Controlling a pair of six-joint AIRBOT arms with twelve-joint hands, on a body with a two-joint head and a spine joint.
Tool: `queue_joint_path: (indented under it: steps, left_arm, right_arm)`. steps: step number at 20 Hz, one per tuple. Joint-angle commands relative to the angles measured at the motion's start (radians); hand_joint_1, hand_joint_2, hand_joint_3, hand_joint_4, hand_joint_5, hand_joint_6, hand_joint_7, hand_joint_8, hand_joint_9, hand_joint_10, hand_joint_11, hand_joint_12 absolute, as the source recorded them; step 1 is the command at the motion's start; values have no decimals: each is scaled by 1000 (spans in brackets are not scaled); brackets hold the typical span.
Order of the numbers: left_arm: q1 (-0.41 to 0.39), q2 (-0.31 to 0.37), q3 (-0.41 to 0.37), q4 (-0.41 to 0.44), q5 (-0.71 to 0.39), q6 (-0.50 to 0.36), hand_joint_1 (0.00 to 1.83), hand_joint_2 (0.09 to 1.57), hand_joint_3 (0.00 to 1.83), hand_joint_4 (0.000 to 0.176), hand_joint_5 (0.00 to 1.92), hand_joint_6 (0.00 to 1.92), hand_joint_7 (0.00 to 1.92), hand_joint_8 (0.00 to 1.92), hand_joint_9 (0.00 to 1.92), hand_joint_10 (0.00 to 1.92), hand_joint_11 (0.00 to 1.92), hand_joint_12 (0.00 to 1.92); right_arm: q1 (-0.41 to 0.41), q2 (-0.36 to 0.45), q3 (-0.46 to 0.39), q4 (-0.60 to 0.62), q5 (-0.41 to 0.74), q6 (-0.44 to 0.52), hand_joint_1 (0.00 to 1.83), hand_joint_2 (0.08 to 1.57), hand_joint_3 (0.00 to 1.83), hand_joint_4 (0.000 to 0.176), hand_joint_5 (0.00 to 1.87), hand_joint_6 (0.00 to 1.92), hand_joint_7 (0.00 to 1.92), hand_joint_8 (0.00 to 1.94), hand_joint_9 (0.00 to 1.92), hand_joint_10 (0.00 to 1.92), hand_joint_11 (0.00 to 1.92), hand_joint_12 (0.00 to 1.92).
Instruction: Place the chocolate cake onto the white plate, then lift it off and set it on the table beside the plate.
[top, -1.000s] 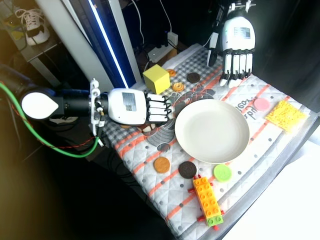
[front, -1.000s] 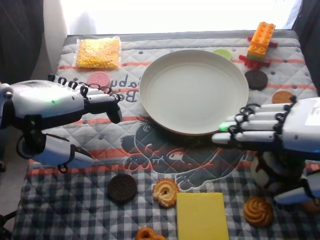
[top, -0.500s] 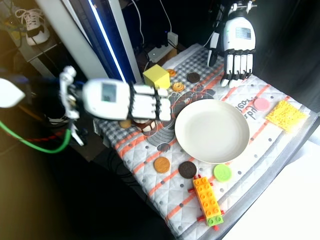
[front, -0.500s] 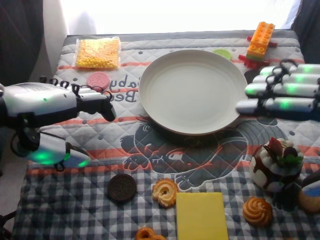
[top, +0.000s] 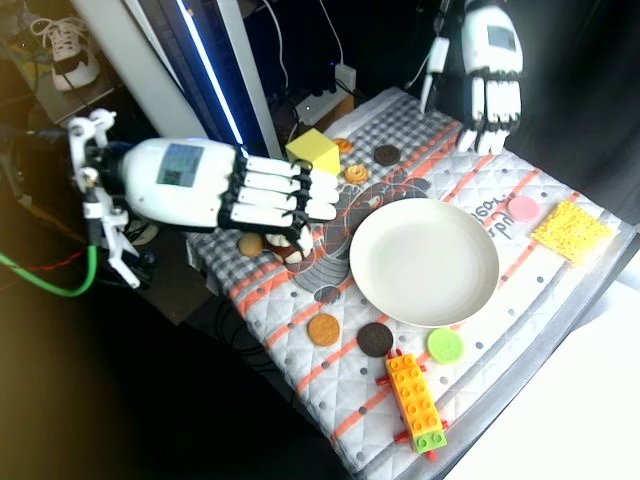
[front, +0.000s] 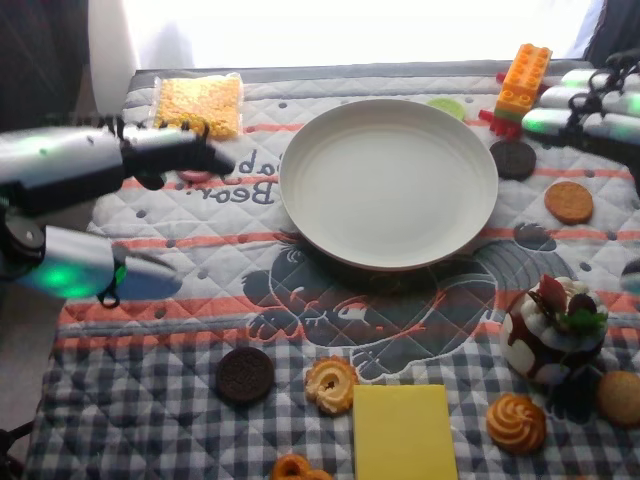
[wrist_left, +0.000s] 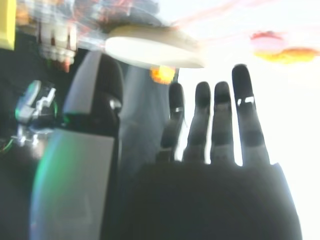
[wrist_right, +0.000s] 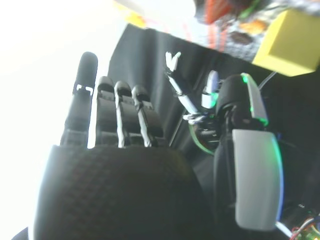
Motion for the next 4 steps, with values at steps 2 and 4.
queue_joint_path:
  steps: [2, 4]
  left_arm:
    - [-54, 28, -9, -28, -108, -4, 675, 1184, 2, 82, 0, 1, 0, 1, 0, 1, 0, 6]
    - [-103, 37, -11, -25, -116, -4, 646, 1166, 0, 129, 0, 0, 0, 0, 0, 0, 0, 0]
  right_arm:
    - [-11, 22, -6, 101, 165, -52, 708, 1181, 3, 0, 0, 0, 0, 0, 0, 0, 0, 10]
    - [-21, 27, -7, 135, 196, -78, 727, 1183, 4, 0, 0, 0, 0, 0, 0, 0, 0, 1]
